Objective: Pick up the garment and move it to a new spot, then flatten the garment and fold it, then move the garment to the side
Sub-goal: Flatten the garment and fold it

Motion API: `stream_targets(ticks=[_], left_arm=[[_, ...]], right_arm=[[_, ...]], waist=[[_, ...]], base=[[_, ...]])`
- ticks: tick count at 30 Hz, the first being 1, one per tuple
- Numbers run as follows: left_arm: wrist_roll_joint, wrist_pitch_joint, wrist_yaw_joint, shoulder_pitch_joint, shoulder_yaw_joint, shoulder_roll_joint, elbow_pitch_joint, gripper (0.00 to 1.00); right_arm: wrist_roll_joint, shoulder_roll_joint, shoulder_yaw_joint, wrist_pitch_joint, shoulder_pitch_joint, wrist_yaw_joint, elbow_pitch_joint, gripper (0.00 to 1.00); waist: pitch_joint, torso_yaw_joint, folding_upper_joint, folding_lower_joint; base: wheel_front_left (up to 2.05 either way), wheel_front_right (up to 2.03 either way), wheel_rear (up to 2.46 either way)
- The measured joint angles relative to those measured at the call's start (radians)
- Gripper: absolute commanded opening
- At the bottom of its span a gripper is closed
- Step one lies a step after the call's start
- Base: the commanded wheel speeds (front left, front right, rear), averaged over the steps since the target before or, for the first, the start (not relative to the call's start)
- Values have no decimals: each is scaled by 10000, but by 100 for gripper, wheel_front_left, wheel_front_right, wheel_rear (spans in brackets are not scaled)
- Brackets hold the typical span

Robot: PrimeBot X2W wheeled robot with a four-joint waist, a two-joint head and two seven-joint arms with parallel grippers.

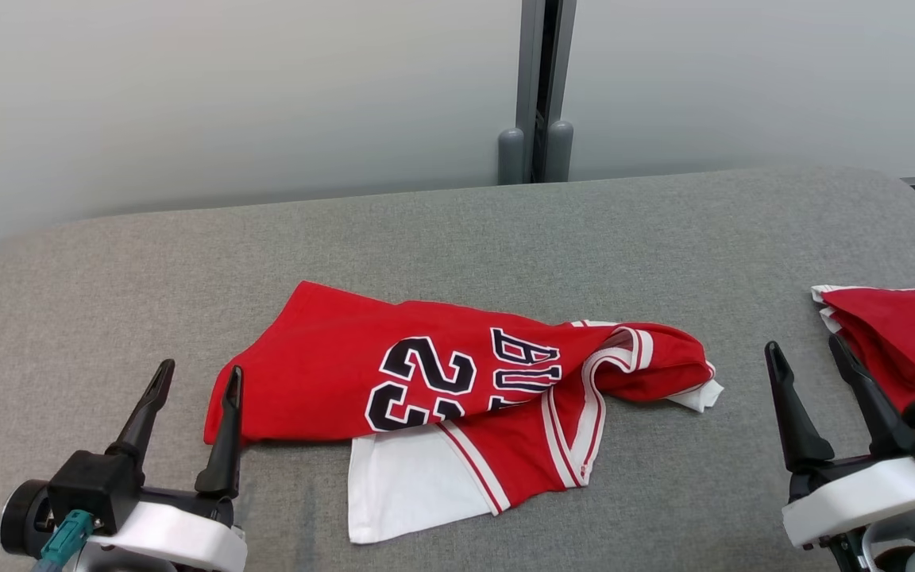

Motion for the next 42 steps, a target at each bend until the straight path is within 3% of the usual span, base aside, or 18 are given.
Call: stream_targets(ticks=[31, 35, 42], left_arm=[[-134, 230, 410, 245, -84, 75, -259, 100], [-136, 163, 431, 83, -94, 42, -276, 100], [-146, -58, 372, -436, -332, -263, -125, 100]], right_arm=[[-136, 86, -173, 359, 347, 0, -343, 100], [-59, -142, 675, 721, -174, 0, -556, 100], [644, -1154, 4002, 2280, -1485, 0, -575, 100]], waist=[[92, 309, 1, 0], [320, 522, 0, 0], [928, 1172, 0, 0]], base=[[0, 0, 0], [0, 0, 0], [0, 0, 0]])
